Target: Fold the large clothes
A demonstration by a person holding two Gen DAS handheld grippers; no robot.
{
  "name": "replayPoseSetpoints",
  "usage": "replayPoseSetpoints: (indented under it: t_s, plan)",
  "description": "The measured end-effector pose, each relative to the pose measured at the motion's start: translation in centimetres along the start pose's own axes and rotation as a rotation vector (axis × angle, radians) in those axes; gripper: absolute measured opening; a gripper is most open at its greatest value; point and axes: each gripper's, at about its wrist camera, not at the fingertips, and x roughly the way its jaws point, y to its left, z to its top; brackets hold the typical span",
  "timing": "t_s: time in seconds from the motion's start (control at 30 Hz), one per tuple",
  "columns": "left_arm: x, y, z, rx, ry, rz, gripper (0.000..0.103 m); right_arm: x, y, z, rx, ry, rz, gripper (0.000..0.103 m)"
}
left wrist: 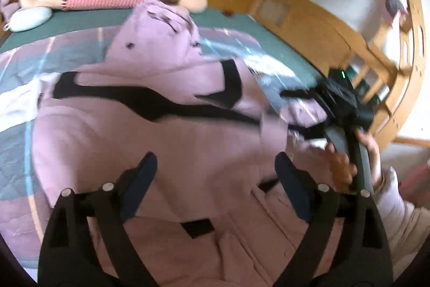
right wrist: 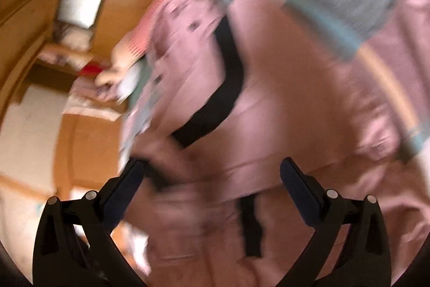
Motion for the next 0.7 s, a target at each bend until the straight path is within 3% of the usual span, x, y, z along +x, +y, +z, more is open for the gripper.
replayPoseSetpoints:
  t_s: [0.03, 0.1, 0.2, 0.27, 0.33, 0.37, 0.4, 0.43, 0.47, 0.5, 0.6, 0.7]
  plan:
    - [-0.1, 0.9, 0.3, -0.032, -0.003, -0.002, 0.09, 1.1, 0.7, -0.7, -0.02, 0.071, 0.037, 0.102]
    - [-0.8, 2.4, 0.1, -0.071, -0.013, 0.033, 0.09, 2.8, 1.7, -1.6, -0.069, 0.168, 0.017, 0.102]
    - [-1.4, 3.9, 0.9, -0.126, -0.021, 0.162, 0.09, 4.6, 2.6, -3.0, -0.13, 0.224, -0.106, 0.102]
    - [-1.9, 5.2, 1.0, -0.161, -0.026, 0.242, 0.09, 5.7, 2.5, -3.7, -0.122, 0.262, -0.121, 0.099]
    - [-2.4, 6.7, 0.5, -0.203, -0.024, 0.338, 0.09, 6.8, 2.5, -4.7, -0.122, 0.312, -0.103, 0.071]
    - [-2.7, 7.7, 0.5, -0.238, -0.018, 0.38, 0.09, 7.3, 2.9, -5.4, -0.142, 0.33, -0.138, 0.043]
    - [-3.3, 8.6, 0.1, -0.276, -0.01, 0.397, 0.09, 7.6, 3.3, -5.9, -0.177, 0.327, -0.168, 0.028]
    - [-3.4, 9.5, -0.1, -0.313, -0.001, 0.407, 0.09, 7.7, 3.7, -6.1, -0.191, 0.326, -0.149, 0.022]
    - [-3.6, 10.7, -0.5, -0.363, 0.009, 0.417, 0.09, 7.5, 4.3, -6.1, -0.197, 0.317, -0.11, 0.014]
    - [-3.8, 11.6, -0.7, -0.4, 0.016, 0.421, 0.09, 7.1, 4.9, -6.0, -0.214, 0.293, -0.092, 0.013]
    - [-4.1, 13.4, -1.4, -0.487, 0.025, 0.357, 0.09, 4.1, 7.3, -4.4, -0.324, 0.101, -0.109, 0.012]
    - [-3.6, 14.3, -1.8, -0.562, 0.039, 0.242, 0.09, 0.5, 8.6, -1.8, -0.414, -0.198, -0.287, 0.011]
